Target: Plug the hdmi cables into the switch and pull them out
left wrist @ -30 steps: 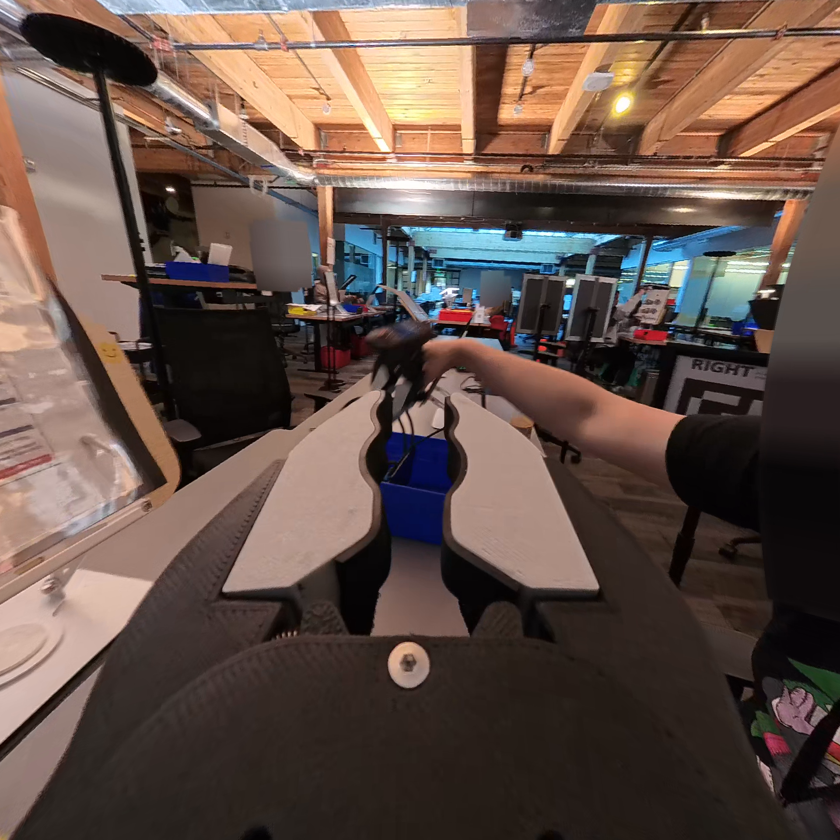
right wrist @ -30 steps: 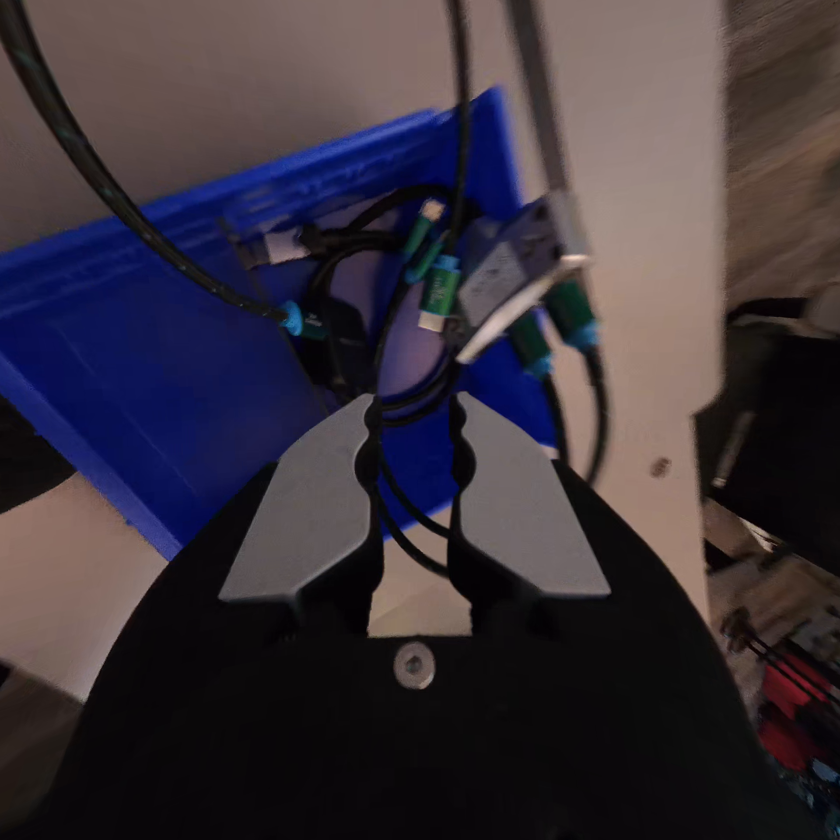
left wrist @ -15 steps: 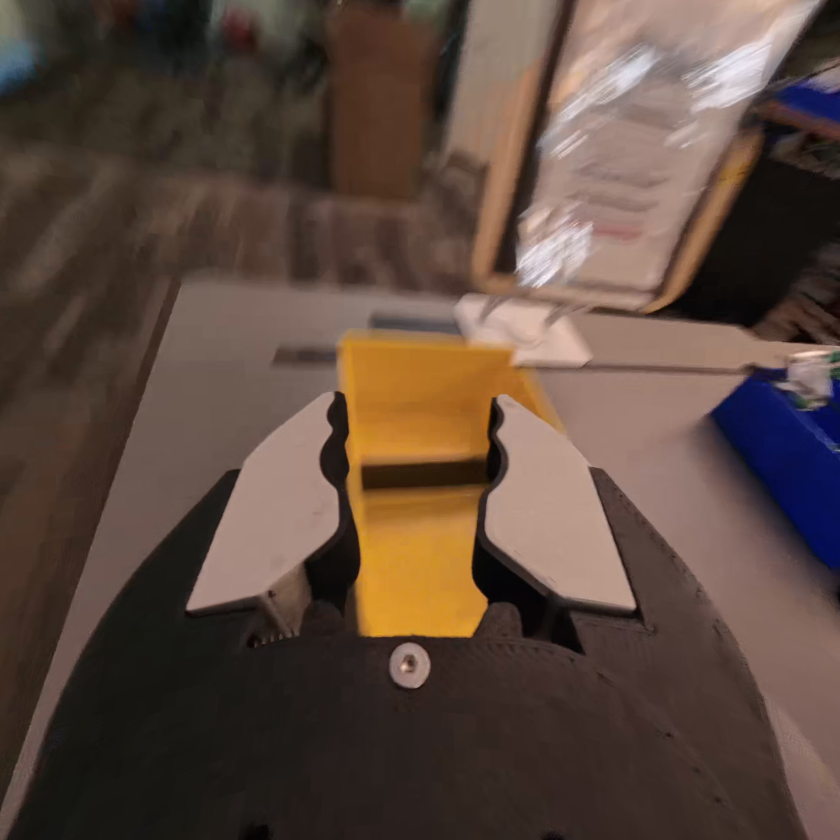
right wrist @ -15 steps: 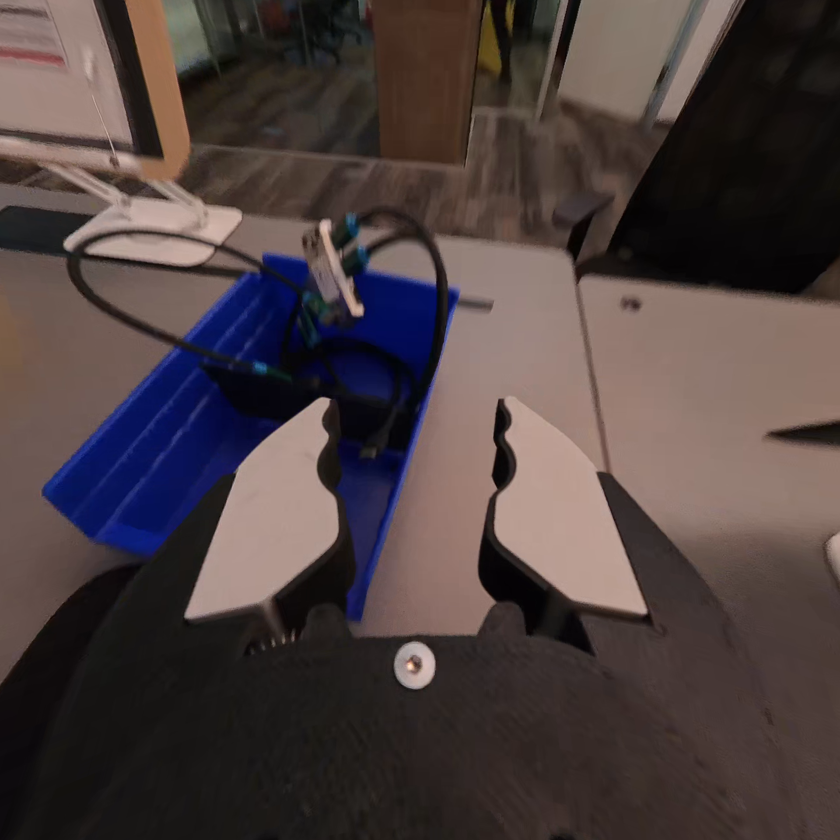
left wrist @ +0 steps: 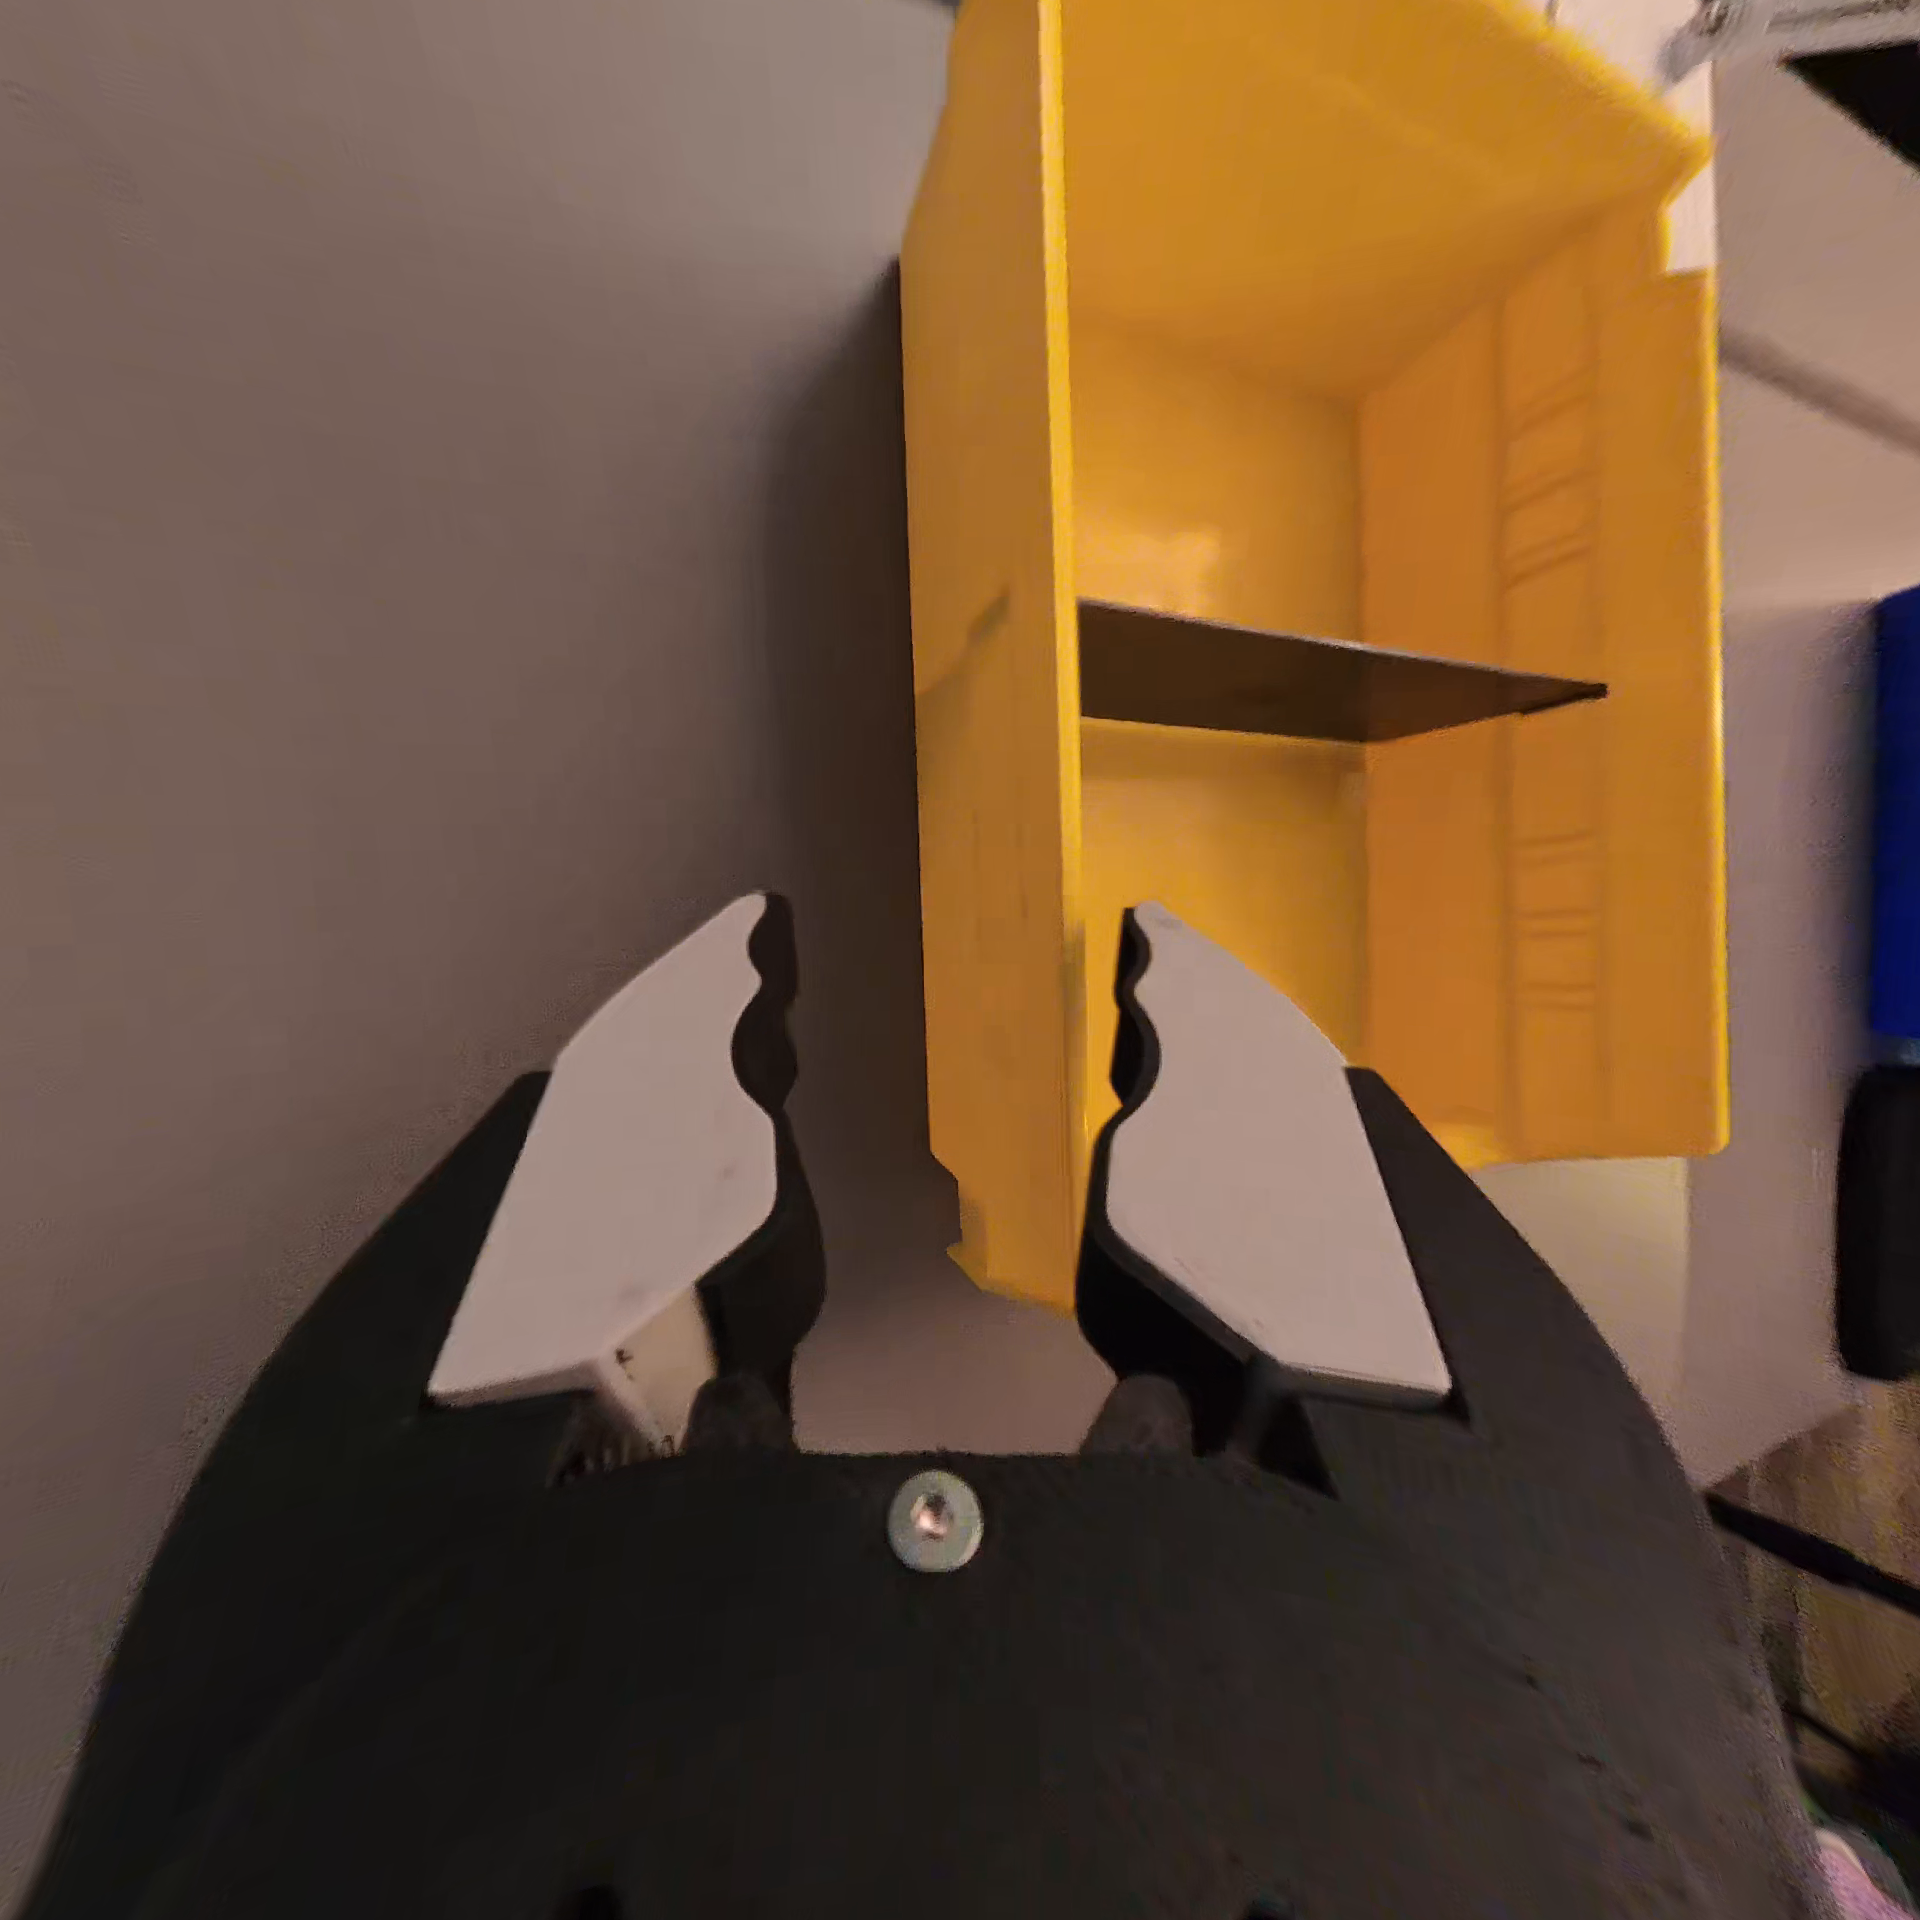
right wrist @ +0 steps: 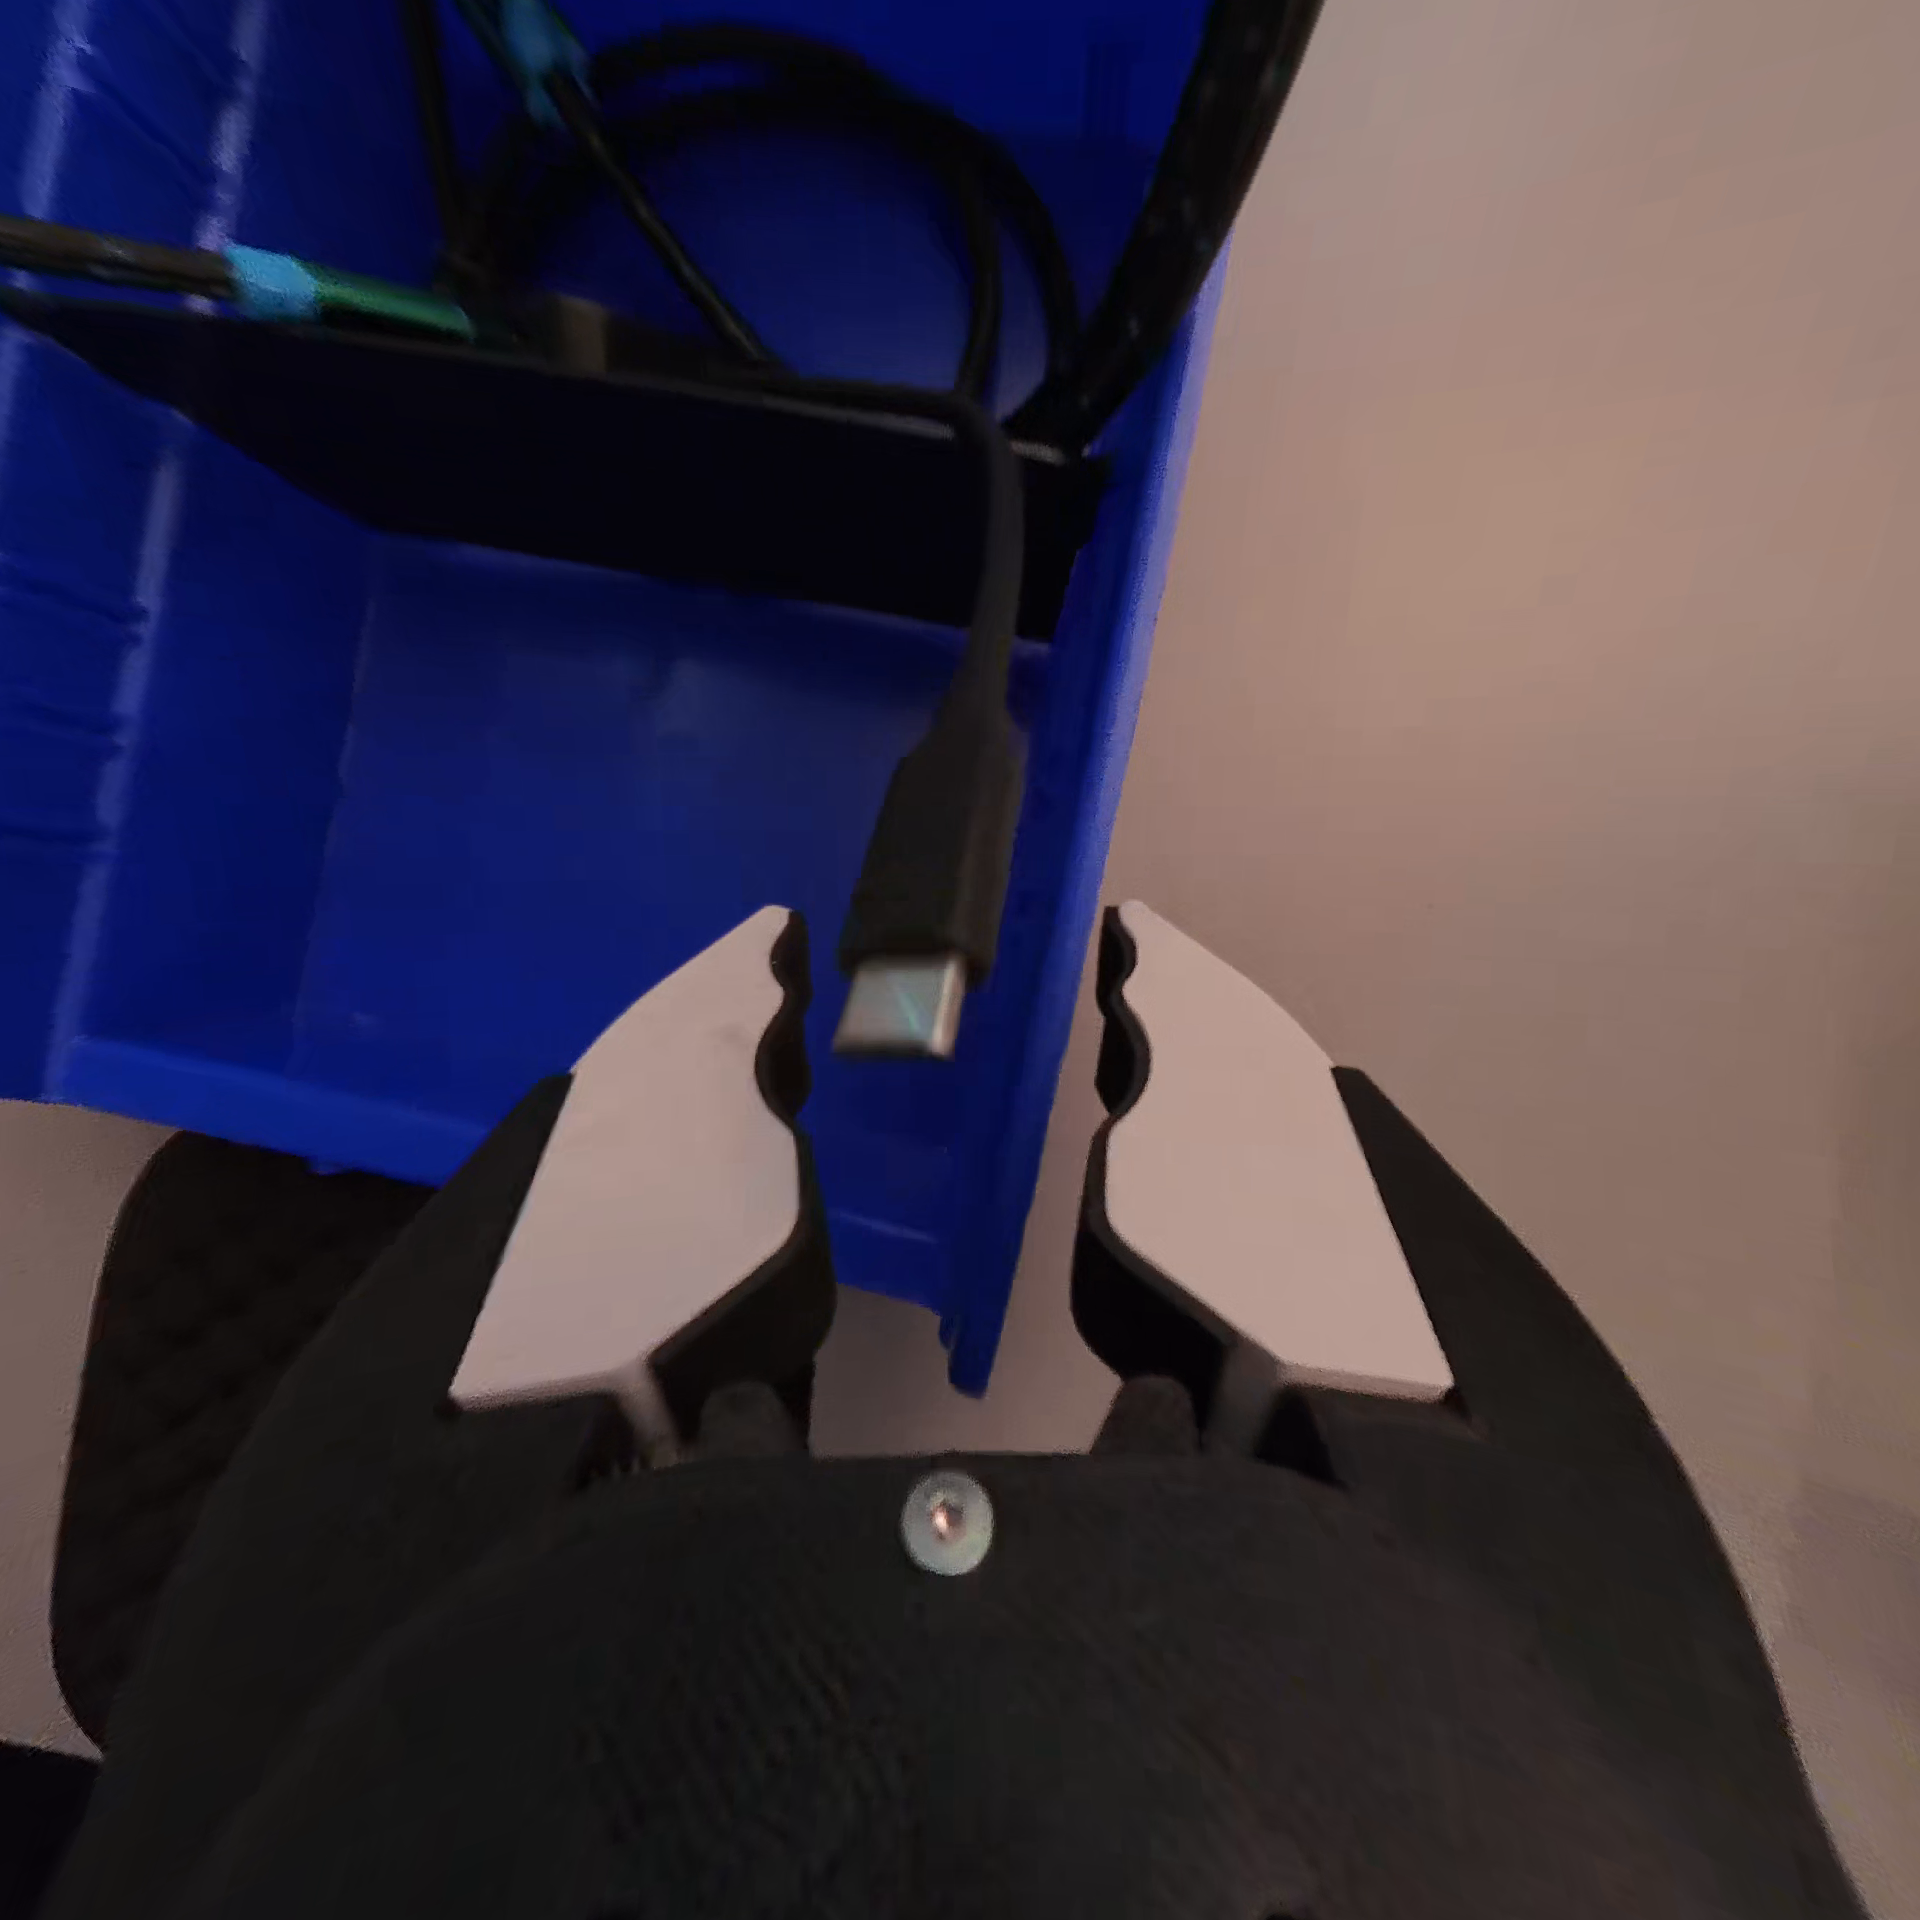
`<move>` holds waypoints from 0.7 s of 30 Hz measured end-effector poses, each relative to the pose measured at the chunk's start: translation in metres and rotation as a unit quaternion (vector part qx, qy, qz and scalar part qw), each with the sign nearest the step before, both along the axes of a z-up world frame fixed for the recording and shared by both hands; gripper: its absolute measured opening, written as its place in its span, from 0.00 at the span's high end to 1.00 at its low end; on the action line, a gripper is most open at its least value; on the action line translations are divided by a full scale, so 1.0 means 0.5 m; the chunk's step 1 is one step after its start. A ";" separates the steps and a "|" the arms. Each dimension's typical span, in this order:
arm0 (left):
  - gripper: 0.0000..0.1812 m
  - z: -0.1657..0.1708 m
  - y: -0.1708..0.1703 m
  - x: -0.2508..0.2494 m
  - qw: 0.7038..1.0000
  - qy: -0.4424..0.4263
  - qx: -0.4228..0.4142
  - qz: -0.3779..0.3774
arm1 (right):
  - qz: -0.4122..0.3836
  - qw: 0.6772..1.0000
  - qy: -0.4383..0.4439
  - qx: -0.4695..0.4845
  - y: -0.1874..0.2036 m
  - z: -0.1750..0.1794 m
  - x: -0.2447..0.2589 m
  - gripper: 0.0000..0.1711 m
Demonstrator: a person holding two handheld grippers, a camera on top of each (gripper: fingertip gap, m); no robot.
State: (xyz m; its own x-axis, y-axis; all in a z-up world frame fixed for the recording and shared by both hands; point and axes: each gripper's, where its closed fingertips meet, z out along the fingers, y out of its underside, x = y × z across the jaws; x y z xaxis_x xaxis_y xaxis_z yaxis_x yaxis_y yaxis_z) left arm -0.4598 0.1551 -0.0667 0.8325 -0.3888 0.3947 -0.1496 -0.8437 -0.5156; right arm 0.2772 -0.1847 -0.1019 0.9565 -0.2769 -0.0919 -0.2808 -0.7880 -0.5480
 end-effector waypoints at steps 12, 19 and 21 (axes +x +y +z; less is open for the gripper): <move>0.88 -0.057 -0.023 0.058 0.994 0.006 -0.085 -0.074 | -0.021 0.993 0.011 -0.112 -0.017 -0.065 0.033 0.83; 0.90 -0.059 -0.021 0.056 0.993 0.039 -0.075 -0.088 | 0.007 0.988 0.061 -0.144 -0.022 -0.069 0.008 0.94; 0.90 -0.060 -0.021 0.058 0.992 0.046 -0.074 -0.093 | 0.006 0.988 0.062 -0.144 -0.022 -0.069 0.008 0.94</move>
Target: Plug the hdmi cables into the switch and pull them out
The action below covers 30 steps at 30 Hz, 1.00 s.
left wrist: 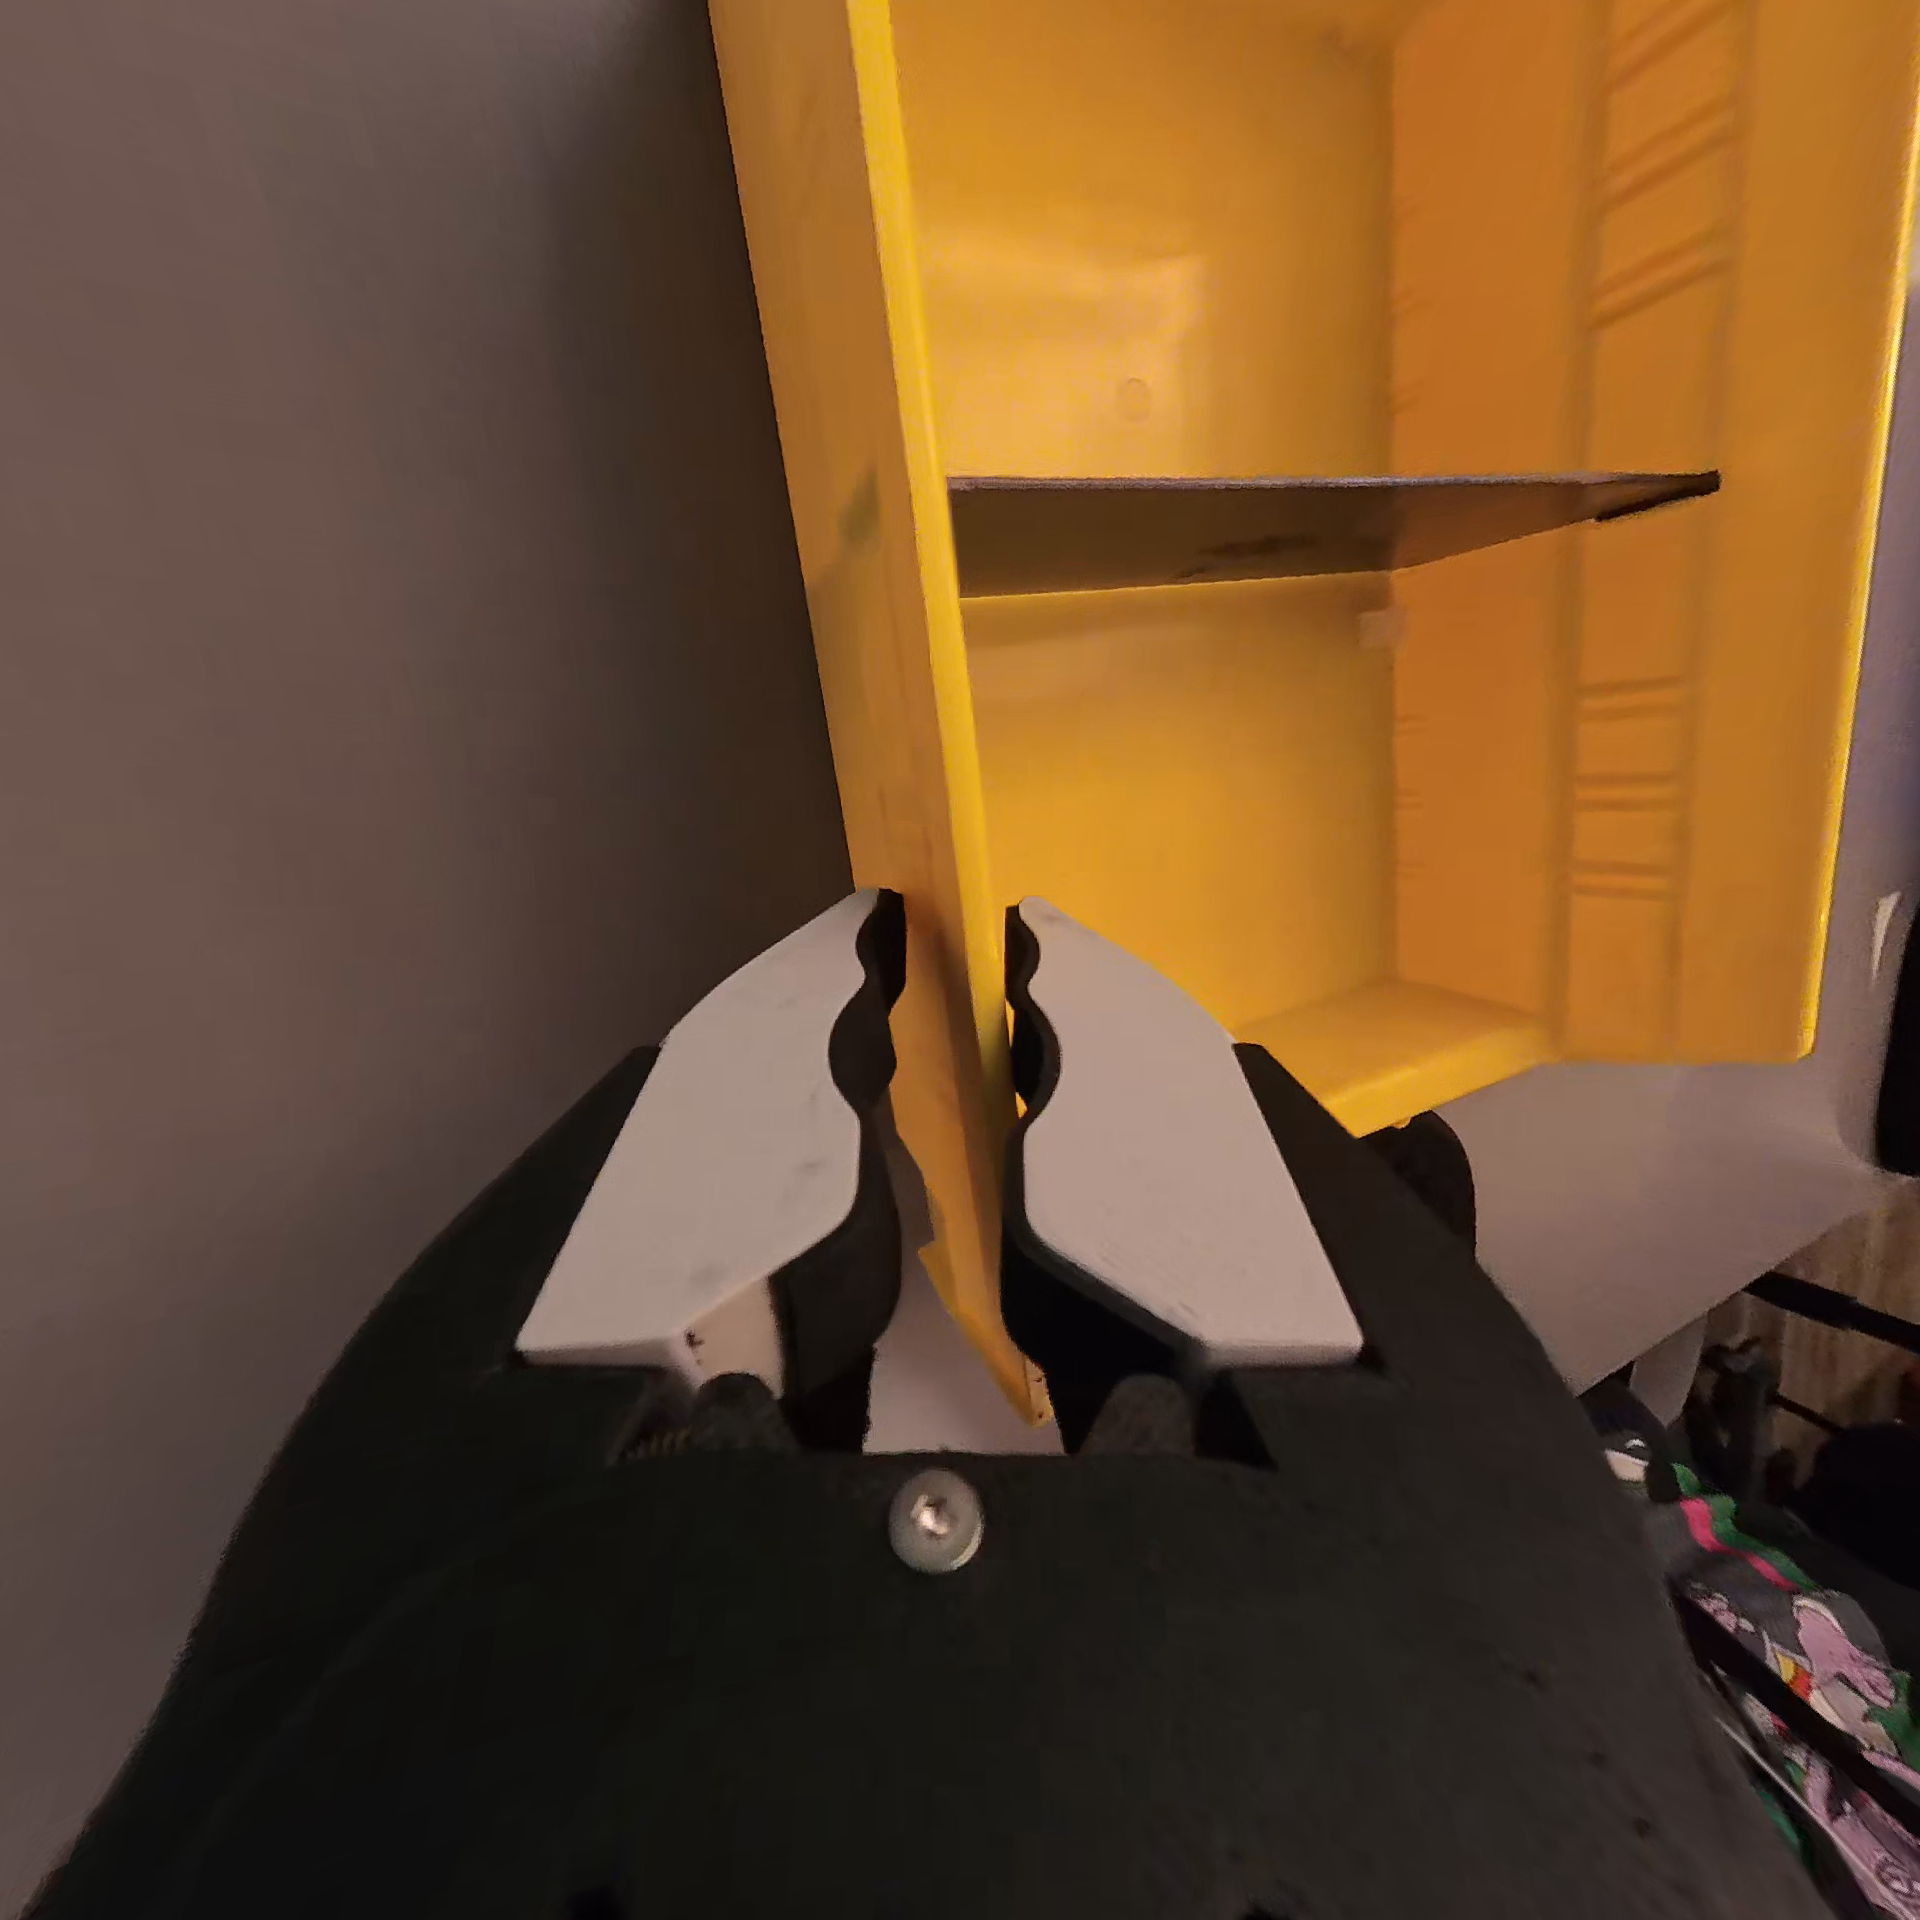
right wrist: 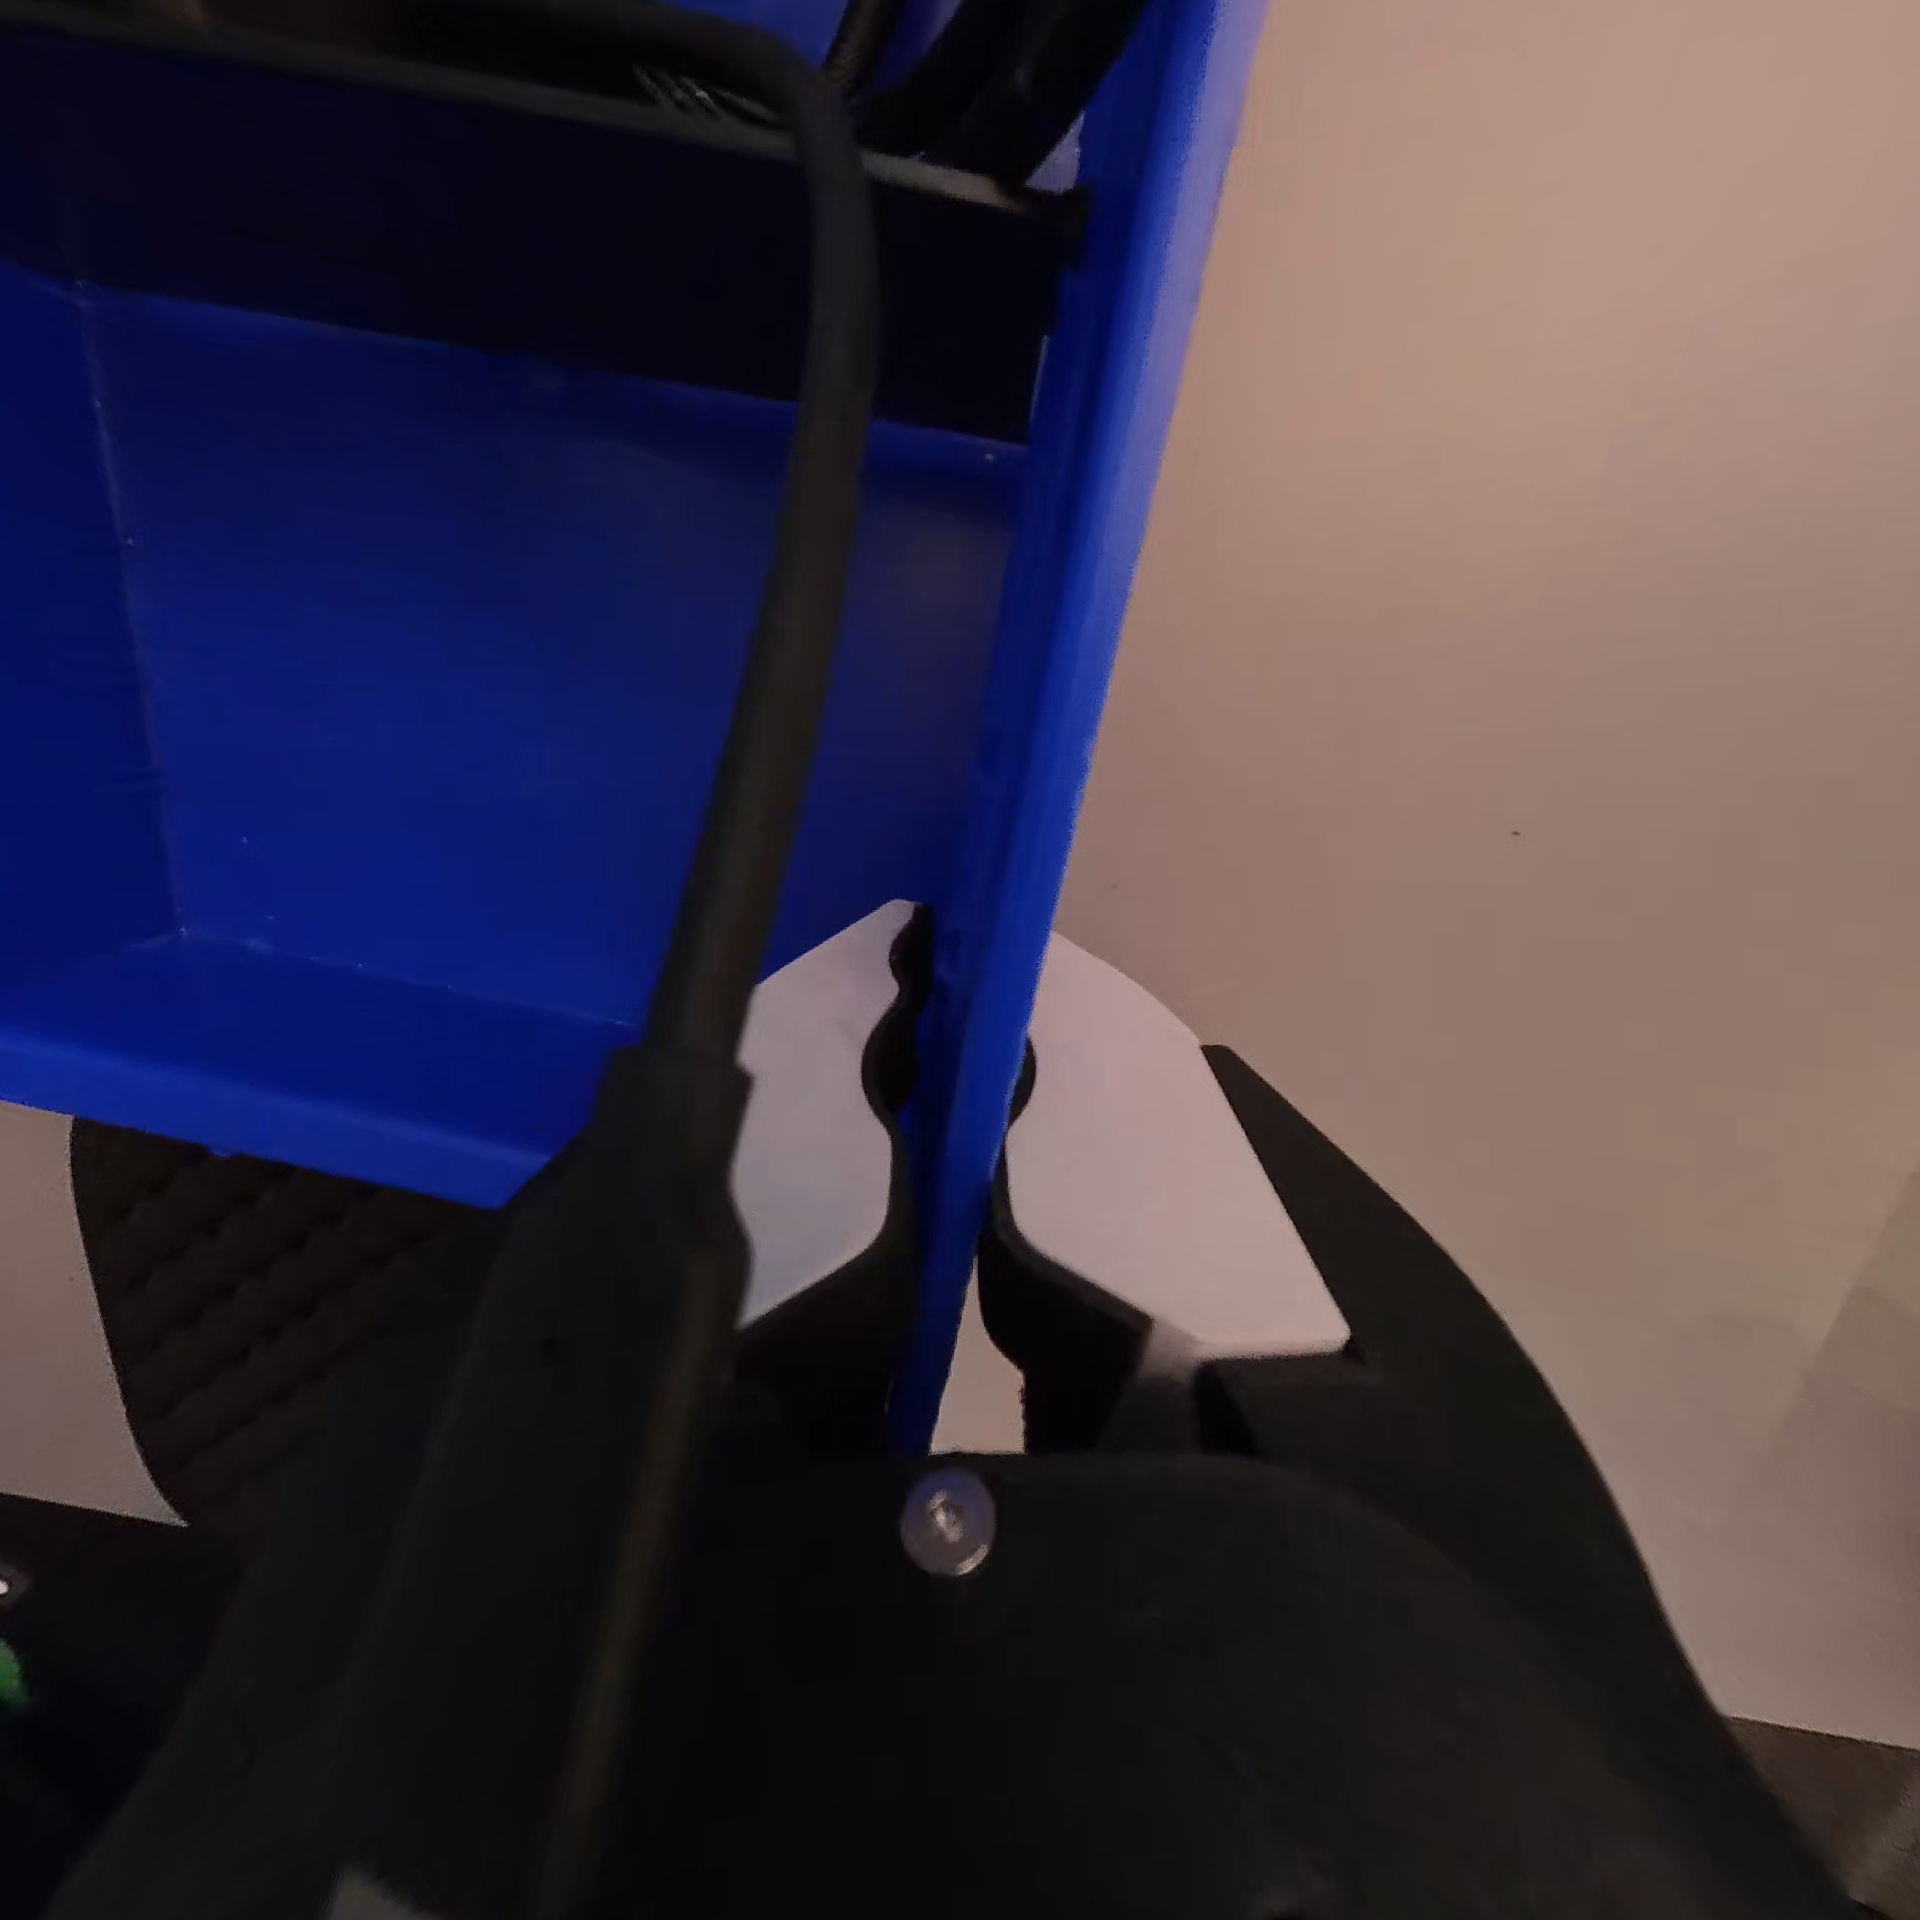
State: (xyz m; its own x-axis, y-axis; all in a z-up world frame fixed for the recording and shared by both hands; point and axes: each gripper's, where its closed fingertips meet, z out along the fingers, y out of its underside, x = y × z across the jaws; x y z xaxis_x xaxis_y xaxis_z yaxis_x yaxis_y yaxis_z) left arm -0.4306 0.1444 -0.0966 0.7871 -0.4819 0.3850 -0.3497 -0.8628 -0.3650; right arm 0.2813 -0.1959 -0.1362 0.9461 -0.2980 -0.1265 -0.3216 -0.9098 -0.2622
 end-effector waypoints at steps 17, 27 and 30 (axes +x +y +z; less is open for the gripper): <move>0.93 -0.009 -0.065 0.175 0.979 0.143 -0.018 -0.143 | 0.041 0.999 -0.016 -0.001 0.029 0.001 -0.084 0.94; 0.92 -0.028 -0.107 0.232 0.962 0.202 -0.040 -0.182 | 0.097 0.995 -0.007 -0.013 0.088 0.003 -0.229 0.93; 0.91 -0.028 -0.114 0.247 0.960 0.199 -0.042 -0.191 | 0.109 0.994 -0.004 -0.005 0.100 0.004 -0.260 0.93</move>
